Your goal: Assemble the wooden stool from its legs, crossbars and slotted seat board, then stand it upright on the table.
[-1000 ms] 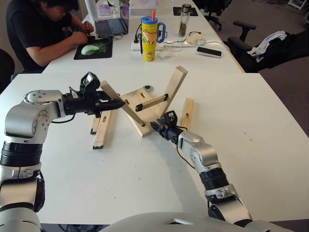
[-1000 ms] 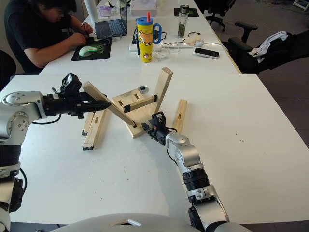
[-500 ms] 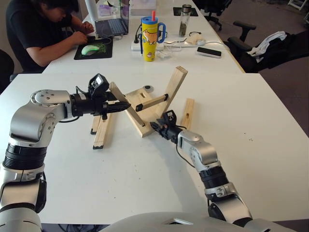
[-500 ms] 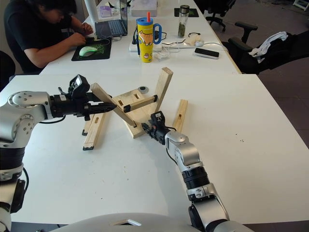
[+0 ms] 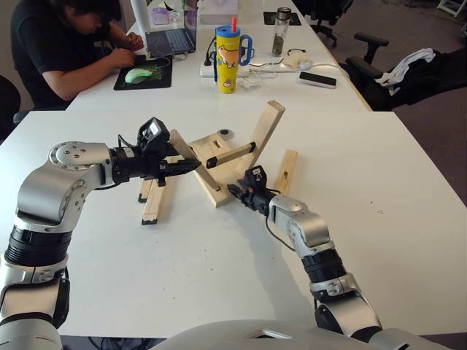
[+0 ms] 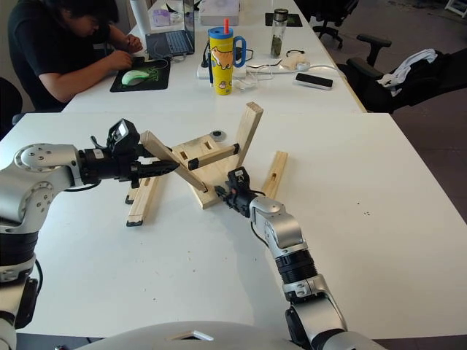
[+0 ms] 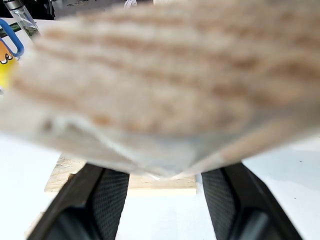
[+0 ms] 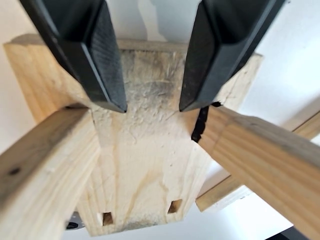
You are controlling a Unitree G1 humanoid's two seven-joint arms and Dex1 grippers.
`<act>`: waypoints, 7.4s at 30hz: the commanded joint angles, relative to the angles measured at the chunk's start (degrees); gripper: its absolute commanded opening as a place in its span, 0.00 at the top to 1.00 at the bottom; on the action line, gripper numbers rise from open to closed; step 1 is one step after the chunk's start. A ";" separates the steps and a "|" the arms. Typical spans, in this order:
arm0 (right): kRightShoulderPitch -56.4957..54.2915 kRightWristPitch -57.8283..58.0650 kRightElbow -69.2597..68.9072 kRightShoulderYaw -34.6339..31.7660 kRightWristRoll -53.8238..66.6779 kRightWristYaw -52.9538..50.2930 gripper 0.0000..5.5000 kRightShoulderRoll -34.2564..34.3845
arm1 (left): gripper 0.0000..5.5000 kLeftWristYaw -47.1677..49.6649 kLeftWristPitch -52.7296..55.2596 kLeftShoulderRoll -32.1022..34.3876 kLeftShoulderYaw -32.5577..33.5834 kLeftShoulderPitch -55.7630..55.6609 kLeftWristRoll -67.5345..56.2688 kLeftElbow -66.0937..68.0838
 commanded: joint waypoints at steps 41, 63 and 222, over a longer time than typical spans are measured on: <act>5.01 0.42 -2.31 2.96 2.39 3.43 0.68 1.31 | 0.63 -11.96 -12.99 -7.41 -15.49 -4.19 9.17 22.18; 1.41 -15.16 -29.83 4.91 -11.12 -9.25 1.00 -0.77 | 0.63 -11.73 -13.91 -7.90 -12.07 -3.06 7.63 20.86; -12.46 -13.10 2.27 6.60 -3.88 17.20 1.00 -6.50 | 1.00 46.31 -15.36 -31.38 3.48 23.77 16.98 0.24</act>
